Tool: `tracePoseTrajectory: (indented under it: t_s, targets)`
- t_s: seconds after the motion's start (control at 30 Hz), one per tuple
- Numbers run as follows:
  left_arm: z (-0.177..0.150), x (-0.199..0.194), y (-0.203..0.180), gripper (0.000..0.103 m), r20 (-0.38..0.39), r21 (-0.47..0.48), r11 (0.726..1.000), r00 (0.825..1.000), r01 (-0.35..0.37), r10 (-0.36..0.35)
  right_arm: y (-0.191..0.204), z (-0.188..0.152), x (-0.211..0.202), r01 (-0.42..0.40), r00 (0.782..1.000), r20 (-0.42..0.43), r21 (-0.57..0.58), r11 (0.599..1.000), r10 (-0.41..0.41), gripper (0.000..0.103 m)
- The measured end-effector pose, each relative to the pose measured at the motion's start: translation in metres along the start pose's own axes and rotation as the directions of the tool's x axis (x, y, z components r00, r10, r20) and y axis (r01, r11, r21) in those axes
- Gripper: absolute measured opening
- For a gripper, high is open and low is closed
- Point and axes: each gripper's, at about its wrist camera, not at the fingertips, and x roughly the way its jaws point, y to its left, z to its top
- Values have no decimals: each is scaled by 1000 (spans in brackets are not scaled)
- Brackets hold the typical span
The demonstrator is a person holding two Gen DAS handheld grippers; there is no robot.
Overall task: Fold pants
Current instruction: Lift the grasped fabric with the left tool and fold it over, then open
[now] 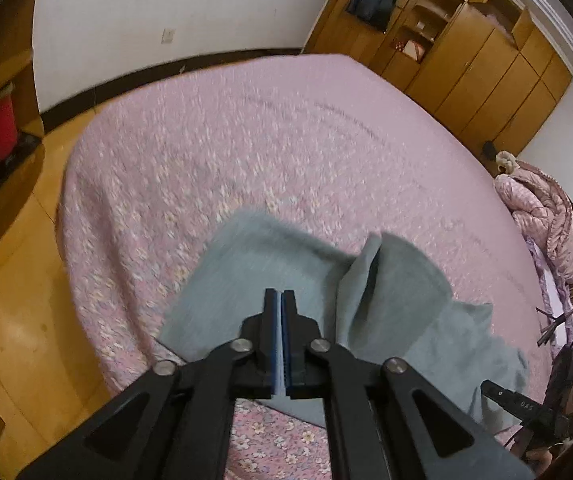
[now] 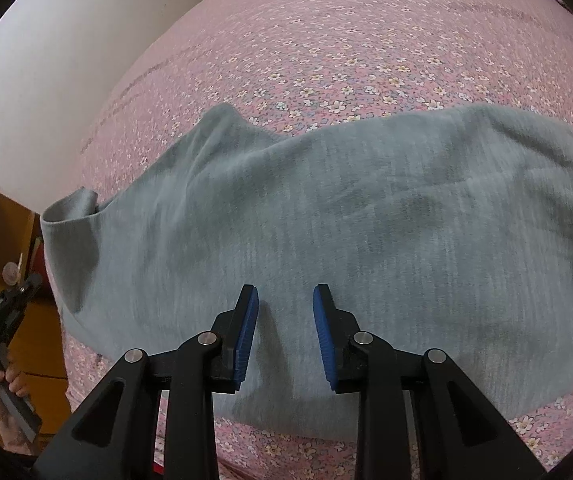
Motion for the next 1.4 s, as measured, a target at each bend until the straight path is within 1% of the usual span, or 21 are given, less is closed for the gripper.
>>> tracePoseTrajectory:
  t_s: [0.1,0.17,0.23,0.33,0.37,0.43,0.53,0.6,0.63,0.67,0.73,0.8,0.87,0.9,0.93,0.97,1.1,1.2,1.3,1.37,1.4]
  targets:
    - [-2,16,-6,4,-35,-4,999,998,43,-43,5,1,2,4,1000,-4,-16,1000,-4,30]
    - [-5,24,-10,20,-47,9,998,997,67,-66,8,1,3,5,1000,-7,-25,1000,-5,30]
    - [-5,34,-16,26,-57,27,996,995,83,-81,8,1,4,6,1000,-9,-32,999,-7,30]
    - [-4,45,-29,30,-77,60,991,990,123,-119,9,1,6,6,1000,-11,-38,999,-7,30]
    - [-3,50,-34,35,-82,73,987,987,143,-137,10,1,7,7,1000,-12,-40,999,-7,30]
    - [0,59,-41,40,-80,97,985,988,143,-136,9,1,7,7,1000,-12,-42,999,-7,30]
    - [5,70,-49,40,-73,127,982,989,139,-131,9,1,8,5,1000,-12,-45,999,-6,30]
    - [6,79,-54,36,-89,133,979,985,157,-146,9,2,8,3,1000,-12,-45,999,-3,30]
    - [6,80,-55,9,-95,138,977,984,165,-153,8,2,8,2,1000,-12,-44,999,-2,30]
    - [6,78,-57,2,-89,138,978,985,158,-146,8,2,9,1,1000,-12,-43,999,-1,30]
    - [5,64,-54,2,-33,116,982,989,146,-143,7,1,9,-2,1000,-11,-40,999,2,30]
    - [5,38,-44,2,39,56,989,990,134,-136,7,0,10,-6,1000,-11,-40,999,5,30]
    - [4,14,-30,3,85,-14,997,994,74,-73,5,0,11,-7,1000,-10,-43,999,7,30]
    - [2,4,-21,3,89,-47,999,996,17,-13,4,-1,11,-8,1000,-10,-45,999,7,30]
    - [-1,-2,-13,3,79,-69,997,996,-30,35,4,-1,11,-9,1000,-11,-45,999,8,30]
    - [-4,-3,-7,3,62,-78,995,996,-56,61,4,-1,11,-9,1000,-11,-44,999,9,30]
    - [-23,12,14,4,-39,-86,987,990,-139,136,4,0,11,-5,1000,-17,-56,998,4,30]
    - [-31,17,27,7,-88,-118,984,989,-132,122,9,5,10,9,1000,-13,-81,997,-10,30]
    - [-28,4,31,11,-57,-112,987,993,-114,108,13,10,7,9,1000,-3,-104,995,-10,30]
    - [-20,-7,30,24,-21,-83,991,995,-102,101,17,15,5,10,1000,2,-121,993,-10,30]
    - [-17,-10,26,28,-8,-71,993,995,-98,98,19,18,4,11,1000,6,-130,991,-11,30]
